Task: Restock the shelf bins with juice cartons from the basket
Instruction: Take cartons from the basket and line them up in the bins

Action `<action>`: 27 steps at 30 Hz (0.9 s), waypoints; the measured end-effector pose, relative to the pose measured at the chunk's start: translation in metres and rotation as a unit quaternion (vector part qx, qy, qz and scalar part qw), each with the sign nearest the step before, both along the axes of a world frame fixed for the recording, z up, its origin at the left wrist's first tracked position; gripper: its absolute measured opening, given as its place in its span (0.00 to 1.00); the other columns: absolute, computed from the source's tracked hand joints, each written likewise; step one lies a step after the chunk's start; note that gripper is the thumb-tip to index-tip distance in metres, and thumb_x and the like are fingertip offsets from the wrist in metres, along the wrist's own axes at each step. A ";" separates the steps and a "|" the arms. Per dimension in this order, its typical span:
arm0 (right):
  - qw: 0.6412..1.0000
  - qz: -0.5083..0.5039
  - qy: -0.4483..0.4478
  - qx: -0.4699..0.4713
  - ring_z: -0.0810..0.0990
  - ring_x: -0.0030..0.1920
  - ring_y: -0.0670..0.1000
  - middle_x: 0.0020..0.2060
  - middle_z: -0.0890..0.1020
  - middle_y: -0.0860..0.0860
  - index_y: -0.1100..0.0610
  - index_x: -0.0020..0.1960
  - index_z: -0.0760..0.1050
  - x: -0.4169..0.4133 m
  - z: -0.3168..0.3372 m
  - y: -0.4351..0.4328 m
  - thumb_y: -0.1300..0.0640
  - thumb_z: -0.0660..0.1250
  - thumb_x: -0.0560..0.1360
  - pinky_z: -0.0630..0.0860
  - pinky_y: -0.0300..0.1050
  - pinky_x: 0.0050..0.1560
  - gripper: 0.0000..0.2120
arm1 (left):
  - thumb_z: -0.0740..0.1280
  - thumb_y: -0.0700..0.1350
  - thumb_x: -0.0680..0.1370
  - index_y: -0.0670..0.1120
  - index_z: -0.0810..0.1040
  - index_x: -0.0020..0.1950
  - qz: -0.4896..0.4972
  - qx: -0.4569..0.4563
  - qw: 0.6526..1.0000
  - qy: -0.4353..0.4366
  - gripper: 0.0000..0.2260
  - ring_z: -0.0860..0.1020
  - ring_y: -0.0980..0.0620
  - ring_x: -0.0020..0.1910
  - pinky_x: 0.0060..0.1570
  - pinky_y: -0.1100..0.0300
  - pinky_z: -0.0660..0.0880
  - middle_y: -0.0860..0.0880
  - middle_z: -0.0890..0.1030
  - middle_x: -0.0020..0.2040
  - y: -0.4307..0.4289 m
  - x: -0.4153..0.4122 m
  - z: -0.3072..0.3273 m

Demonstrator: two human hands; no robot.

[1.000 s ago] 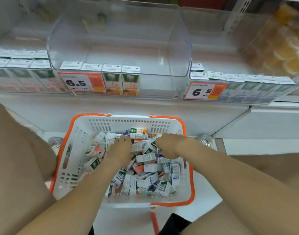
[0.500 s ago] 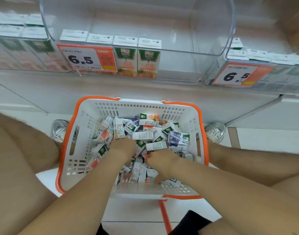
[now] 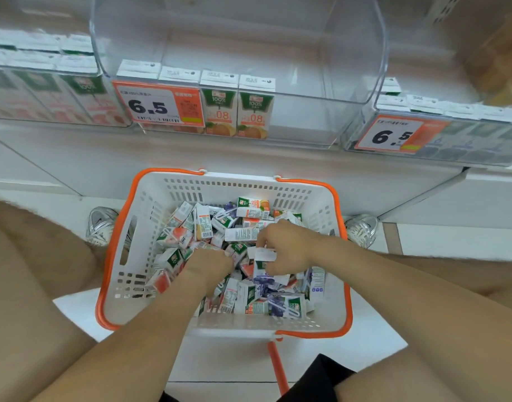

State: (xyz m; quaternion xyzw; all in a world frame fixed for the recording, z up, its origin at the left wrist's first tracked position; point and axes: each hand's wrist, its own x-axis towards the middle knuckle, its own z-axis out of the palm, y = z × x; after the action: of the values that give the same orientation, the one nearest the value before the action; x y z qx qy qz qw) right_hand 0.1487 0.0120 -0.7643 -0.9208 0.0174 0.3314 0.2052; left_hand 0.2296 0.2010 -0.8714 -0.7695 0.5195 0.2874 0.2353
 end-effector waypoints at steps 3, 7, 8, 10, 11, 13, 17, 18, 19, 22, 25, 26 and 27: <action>0.999 -0.016 -0.035 0.020 0.79 0.47 0.55 0.48 0.81 0.54 0.58 0.61 0.79 0.001 0.019 0.000 0.53 0.75 0.74 0.77 0.49 0.45 0.19 | 0.73 0.38 0.77 0.46 0.75 0.70 -0.007 0.011 1.000 -0.019 0.21 0.83 0.42 0.56 0.47 0.50 0.76 0.46 0.81 0.59 -0.002 -0.007 0.002; 0.998 -0.016 -0.064 0.021 0.78 0.49 0.52 0.50 0.81 0.53 0.56 0.64 0.79 0.000 0.042 -0.001 0.52 0.74 0.74 0.78 0.49 0.50 0.20 | 0.75 0.40 0.75 0.46 0.77 0.62 0.000 -0.022 1.000 -0.015 0.17 0.83 0.44 0.52 0.47 0.51 0.79 0.47 0.82 0.55 -0.003 -0.006 0.009; 0.998 -0.013 -0.066 0.019 0.80 0.49 0.54 0.49 0.83 0.55 0.56 0.62 0.80 0.002 0.048 -0.003 0.53 0.73 0.74 0.80 0.51 0.51 0.17 | 0.78 0.43 0.73 0.47 0.77 0.60 0.020 -0.041 0.999 -0.006 0.18 0.83 0.45 0.49 0.46 0.52 0.80 0.48 0.82 0.52 -0.001 -0.001 0.012; 0.997 -0.011 -0.077 0.011 0.82 0.45 0.57 0.44 0.84 0.58 0.58 0.54 0.82 0.006 0.061 -0.007 0.52 0.71 0.74 0.81 0.57 0.49 0.13 | 0.81 0.51 0.68 0.51 0.79 0.59 0.115 -0.098 0.987 0.046 0.22 0.81 0.49 0.48 0.45 0.55 0.79 0.52 0.81 0.52 0.002 0.012 0.024; 0.997 -0.009 -0.080 0.000 0.82 0.44 0.58 0.42 0.84 0.59 0.60 0.52 0.82 0.008 0.069 -0.010 0.51 0.70 0.76 0.80 0.58 0.48 0.12 | 0.82 0.53 0.66 0.53 0.79 0.59 0.180 -0.136 0.970 0.089 0.24 0.80 0.50 0.48 0.44 0.57 0.77 0.53 0.81 0.52 0.003 0.019 0.033; 0.996 0.011 -0.082 -0.031 0.80 0.45 0.59 0.41 0.80 0.57 0.61 0.49 0.78 0.012 0.086 -0.015 0.50 0.67 0.81 0.78 0.57 0.48 0.13 | 0.85 0.54 0.63 0.55 0.80 0.56 0.303 -0.218 0.906 0.202 0.25 0.80 0.53 0.45 0.41 0.58 0.76 0.53 0.79 0.52 0.002 0.033 0.058; 0.989 0.045 -0.064 -0.125 0.77 0.50 0.60 0.44 0.75 0.56 0.60 0.50 0.73 0.012 0.116 -0.028 0.54 0.59 0.85 0.76 0.54 0.49 0.11 | 0.85 0.51 0.68 0.55 0.82 0.63 0.434 -0.316 0.740 0.405 0.25 0.84 0.55 0.55 0.55 0.54 0.83 0.54 0.80 0.63 -0.005 0.040 0.118; 0.987 0.046 -0.061 -0.138 0.77 0.51 0.60 0.48 0.77 0.57 0.60 0.53 0.74 0.011 0.122 -0.032 0.54 0.59 0.85 0.77 0.54 0.50 0.10 | 0.83 0.50 0.71 0.54 0.81 0.67 0.455 -0.332 0.695 0.448 0.26 0.83 0.55 0.59 0.57 0.52 0.83 0.52 0.79 0.66 -0.007 0.038 0.132; 0.988 0.040 -0.064 -0.138 0.78 0.53 0.60 0.52 0.79 0.58 0.60 0.56 0.75 0.010 0.128 -0.037 0.55 0.58 0.85 0.77 0.54 0.53 0.10 | 0.80 0.48 0.74 0.52 0.79 0.70 0.470 -0.342 0.650 0.490 0.26 0.82 0.53 0.62 0.57 0.51 0.83 0.50 0.79 0.67 -0.010 0.036 0.144; 0.990 0.019 -0.104 -0.090 0.79 0.55 0.59 0.55 0.81 0.56 0.56 0.61 0.75 0.006 0.150 -0.049 0.56 0.57 0.86 0.77 0.56 0.58 0.10 | 0.71 0.42 0.81 0.48 0.78 0.73 0.454 -0.370 0.570 0.576 0.20 0.82 0.49 0.60 0.56 0.46 0.82 0.45 0.83 0.63 -0.022 0.023 0.177; 0.986 0.007 -0.148 -0.083 0.78 0.50 0.57 0.48 0.81 0.54 0.55 0.55 0.75 0.001 0.167 -0.057 0.55 0.56 0.87 0.76 0.58 0.55 0.10 | 0.65 0.39 0.84 0.45 0.77 0.74 0.420 -0.402 0.556 0.594 0.17 0.83 0.48 0.56 0.61 0.44 0.80 0.45 0.86 0.59 -0.033 0.013 0.198; 0.983 0.004 -0.161 -0.085 0.77 0.49 0.57 0.45 0.80 0.55 0.55 0.53 0.75 -0.001 0.171 -0.058 0.55 0.56 0.87 0.77 0.59 0.54 0.10 | 0.66 0.39 0.84 0.45 0.77 0.74 0.407 -0.405 0.561 0.596 0.18 0.83 0.45 0.57 0.62 0.43 0.80 0.42 0.85 0.61 -0.037 0.010 0.204; 0.981 0.001 -0.172 -0.086 0.77 0.48 0.57 0.44 0.80 0.55 0.55 0.51 0.75 -0.004 0.174 -0.059 0.54 0.56 0.87 0.77 0.59 0.53 0.11 | 0.68 0.41 0.83 0.45 0.77 0.73 0.397 -0.411 0.572 0.589 0.18 0.83 0.43 0.55 0.60 0.44 0.80 0.39 0.85 0.60 -0.042 0.007 0.209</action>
State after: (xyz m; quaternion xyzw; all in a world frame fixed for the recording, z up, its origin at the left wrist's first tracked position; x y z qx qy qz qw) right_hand 0.1447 -0.0467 -0.5904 -0.9782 0.0097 0.1653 0.1250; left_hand 0.2367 0.1593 -0.6629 -0.5737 0.2484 0.4975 -0.6014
